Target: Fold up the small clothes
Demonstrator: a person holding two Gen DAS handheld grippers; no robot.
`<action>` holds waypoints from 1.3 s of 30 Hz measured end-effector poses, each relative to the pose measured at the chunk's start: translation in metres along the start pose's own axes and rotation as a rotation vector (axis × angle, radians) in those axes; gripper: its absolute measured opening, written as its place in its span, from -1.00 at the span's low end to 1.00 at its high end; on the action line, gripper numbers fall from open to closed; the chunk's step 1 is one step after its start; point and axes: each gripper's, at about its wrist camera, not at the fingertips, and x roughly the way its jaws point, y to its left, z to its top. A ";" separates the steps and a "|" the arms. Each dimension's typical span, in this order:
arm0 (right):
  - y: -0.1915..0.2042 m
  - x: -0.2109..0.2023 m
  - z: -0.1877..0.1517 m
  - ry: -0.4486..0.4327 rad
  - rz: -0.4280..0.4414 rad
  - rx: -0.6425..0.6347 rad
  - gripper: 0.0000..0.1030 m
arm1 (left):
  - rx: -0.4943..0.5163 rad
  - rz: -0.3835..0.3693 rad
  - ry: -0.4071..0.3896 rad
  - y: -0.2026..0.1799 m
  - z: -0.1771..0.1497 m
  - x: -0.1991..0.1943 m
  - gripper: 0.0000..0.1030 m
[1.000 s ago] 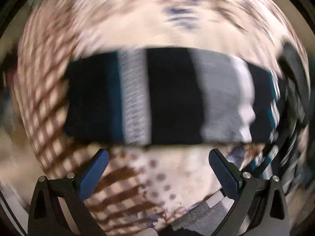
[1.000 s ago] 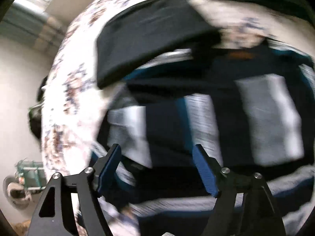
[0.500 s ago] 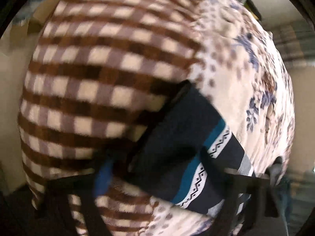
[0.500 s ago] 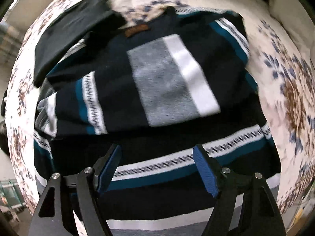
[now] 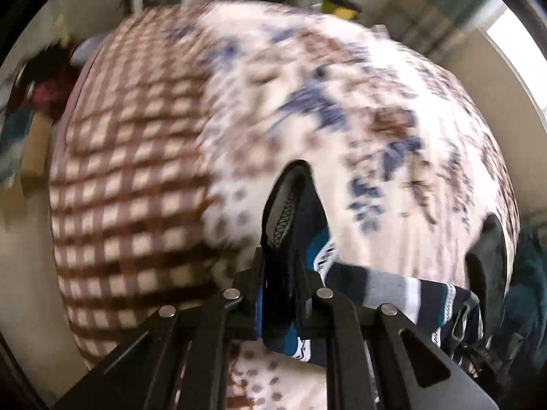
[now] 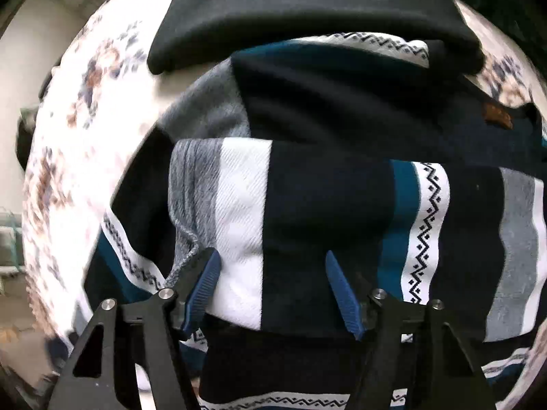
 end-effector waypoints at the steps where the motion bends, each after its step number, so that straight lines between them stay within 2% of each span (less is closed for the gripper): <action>1: -0.007 -0.010 -0.002 -0.026 0.035 0.024 0.29 | 0.042 -0.011 -0.018 -0.012 0.003 -0.007 -0.81; 4: -0.052 -0.042 -0.014 -0.047 0.130 0.160 0.29 | 0.209 -0.058 -0.086 -0.066 0.004 -0.033 -0.82; 6: -0.089 -0.061 -0.030 -0.055 0.144 0.245 0.30 | 0.326 -0.110 -0.128 -0.111 -0.005 -0.055 -0.83; 8: -0.127 -0.082 -0.047 -0.076 0.109 0.292 0.30 | 0.421 -0.162 -0.156 -0.153 -0.018 -0.072 -0.83; 10: -0.165 -0.100 -0.058 -0.081 0.015 0.308 0.43 | 0.538 -0.227 -0.180 -0.209 -0.045 -0.092 -0.83; 12: -0.200 -0.111 -0.073 -0.097 -0.022 0.322 0.56 | 0.631 -0.285 -0.177 -0.255 -0.075 -0.102 -0.83; 15: -0.270 -0.124 -0.094 -0.091 -0.073 0.383 0.57 | 0.778 -0.377 -0.118 -0.330 -0.146 -0.107 -0.83; 17: -0.306 -0.128 -0.103 -0.078 -0.084 0.437 0.57 | 0.858 -0.415 -0.061 -0.366 -0.192 -0.103 -0.83; 20: -0.357 -0.135 -0.121 -0.073 -0.077 0.510 0.57 | 0.965 -0.457 0.047 -0.417 -0.283 -0.088 -0.83; 24: -0.415 -0.144 -0.149 -0.065 -0.074 0.572 0.57 | 1.070 -0.474 0.169 -0.462 -0.382 -0.065 -0.82; 28: -0.448 -0.151 -0.172 -0.049 -0.085 0.588 0.58 | 1.145 -0.445 0.272 -0.474 -0.441 -0.041 -0.78; 29: -0.453 -0.153 -0.176 -0.049 -0.081 0.593 0.58 | 1.147 -0.435 0.288 -0.473 -0.446 -0.036 -0.60; 30: -0.462 -0.157 -0.181 -0.047 -0.079 0.592 0.58 | 1.131 -0.448 0.312 -0.468 -0.448 -0.034 -0.16; 31: -0.467 -0.157 -0.183 -0.048 -0.079 0.589 0.58 | 1.114 -0.468 0.336 -0.463 -0.445 -0.032 0.12; 32: -0.474 -0.161 -0.187 -0.049 -0.079 0.584 0.58 | 1.085 -0.480 0.357 -0.457 -0.439 -0.034 0.65; 33: -0.481 -0.166 -0.189 -0.053 -0.073 0.581 0.58 | 1.064 -0.483 0.357 -0.451 -0.433 -0.034 0.82; 35: -0.488 -0.173 -0.189 -0.063 -0.048 0.581 0.58 | 1.044 -0.467 0.305 -0.437 -0.414 -0.042 0.82; 38: -0.486 -0.181 -0.176 -0.083 0.033 0.578 0.58 | 1.000 -0.348 0.095 -0.406 -0.354 -0.048 0.82; 39: -0.484 -0.183 -0.170 -0.089 0.063 0.572 0.58 | 0.973 -0.277 0.028 -0.394 -0.328 -0.044 0.82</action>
